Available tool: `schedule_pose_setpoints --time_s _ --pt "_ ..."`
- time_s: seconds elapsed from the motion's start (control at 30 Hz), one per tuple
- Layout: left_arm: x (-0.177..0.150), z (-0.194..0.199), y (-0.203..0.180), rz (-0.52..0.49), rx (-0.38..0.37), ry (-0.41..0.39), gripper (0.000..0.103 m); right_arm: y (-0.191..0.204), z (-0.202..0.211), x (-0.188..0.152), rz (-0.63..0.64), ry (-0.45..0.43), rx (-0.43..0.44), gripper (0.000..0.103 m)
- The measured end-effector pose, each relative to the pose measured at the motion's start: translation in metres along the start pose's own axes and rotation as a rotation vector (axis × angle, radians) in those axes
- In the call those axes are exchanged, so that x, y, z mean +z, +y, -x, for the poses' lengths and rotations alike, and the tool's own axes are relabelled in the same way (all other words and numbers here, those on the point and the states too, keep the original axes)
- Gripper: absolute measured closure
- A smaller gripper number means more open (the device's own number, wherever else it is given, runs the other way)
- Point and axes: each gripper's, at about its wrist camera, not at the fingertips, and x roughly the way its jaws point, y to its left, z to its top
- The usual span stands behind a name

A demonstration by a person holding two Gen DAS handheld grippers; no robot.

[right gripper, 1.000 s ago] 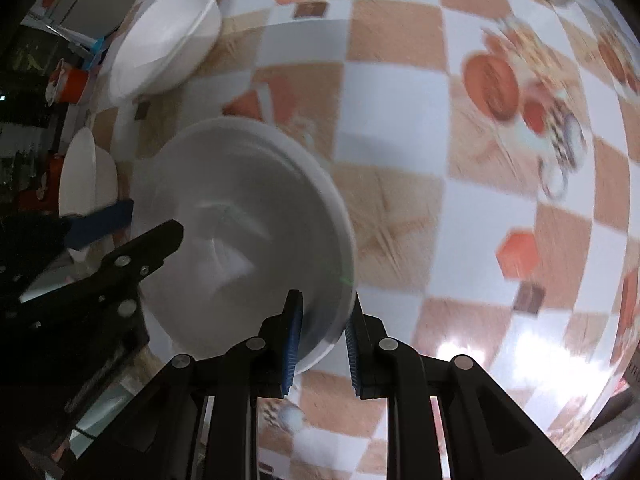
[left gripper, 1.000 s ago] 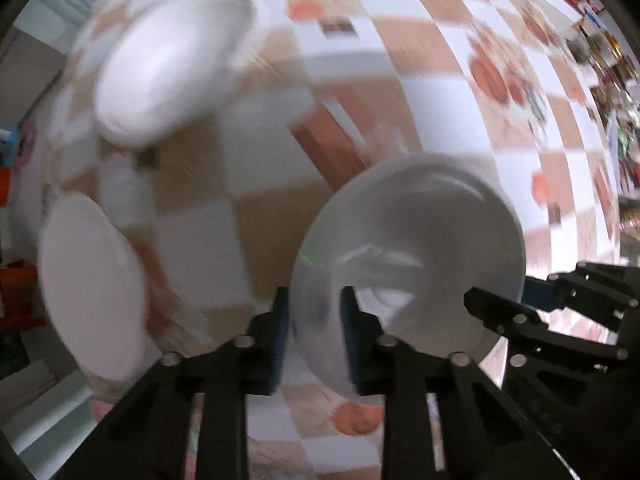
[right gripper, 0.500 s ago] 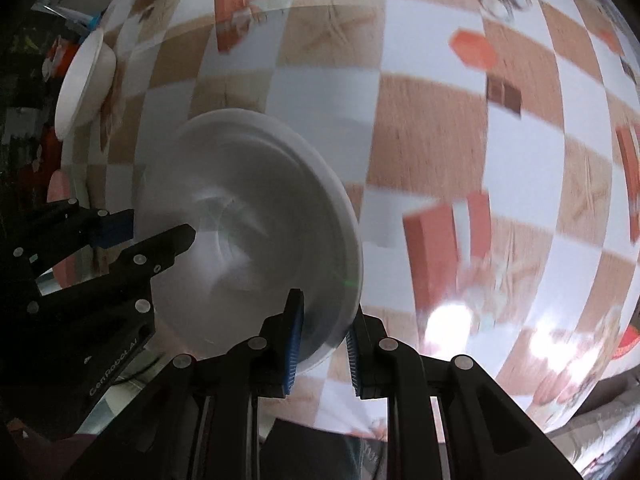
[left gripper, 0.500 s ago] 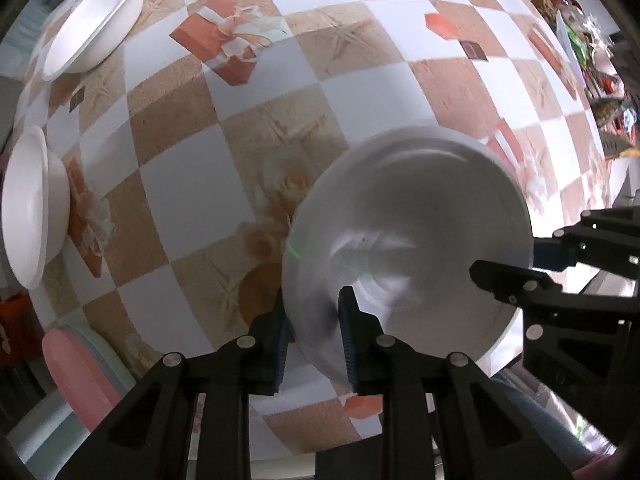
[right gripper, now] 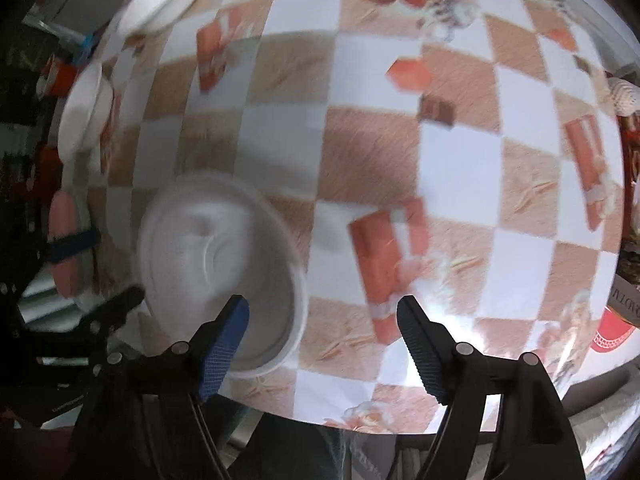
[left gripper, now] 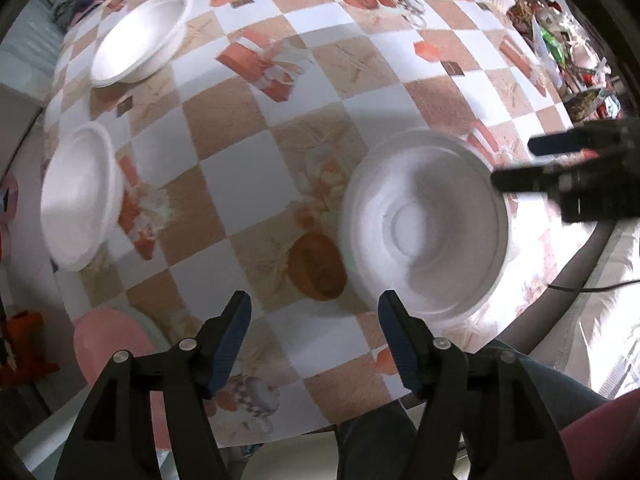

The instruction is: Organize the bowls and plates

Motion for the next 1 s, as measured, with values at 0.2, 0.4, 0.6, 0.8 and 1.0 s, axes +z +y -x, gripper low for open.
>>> schedule_pose_setpoints --time_s 0.2,0.4,0.6,0.8,1.0 --pt "0.027 0.033 0.044 0.089 0.054 -0.086 0.033 -0.019 0.023 0.054 -0.024 -0.072 -0.039 0.025" --pt "0.084 0.059 0.104 0.276 0.103 -0.194 0.03 0.0 0.043 0.111 0.009 -0.127 -0.047 0.025" --pt "0.127 0.054 0.154 0.444 0.156 -0.228 0.03 0.06 0.027 0.165 0.035 -0.141 0.005 0.025" --pt "0.154 0.021 0.19 0.529 0.183 -0.198 0.03 0.104 0.004 0.217 0.019 -0.132 0.058 0.025" --pt "0.174 -0.001 0.205 0.52 0.233 -0.183 0.03 0.133 -0.024 0.249 0.024 -0.124 0.079 0.025"
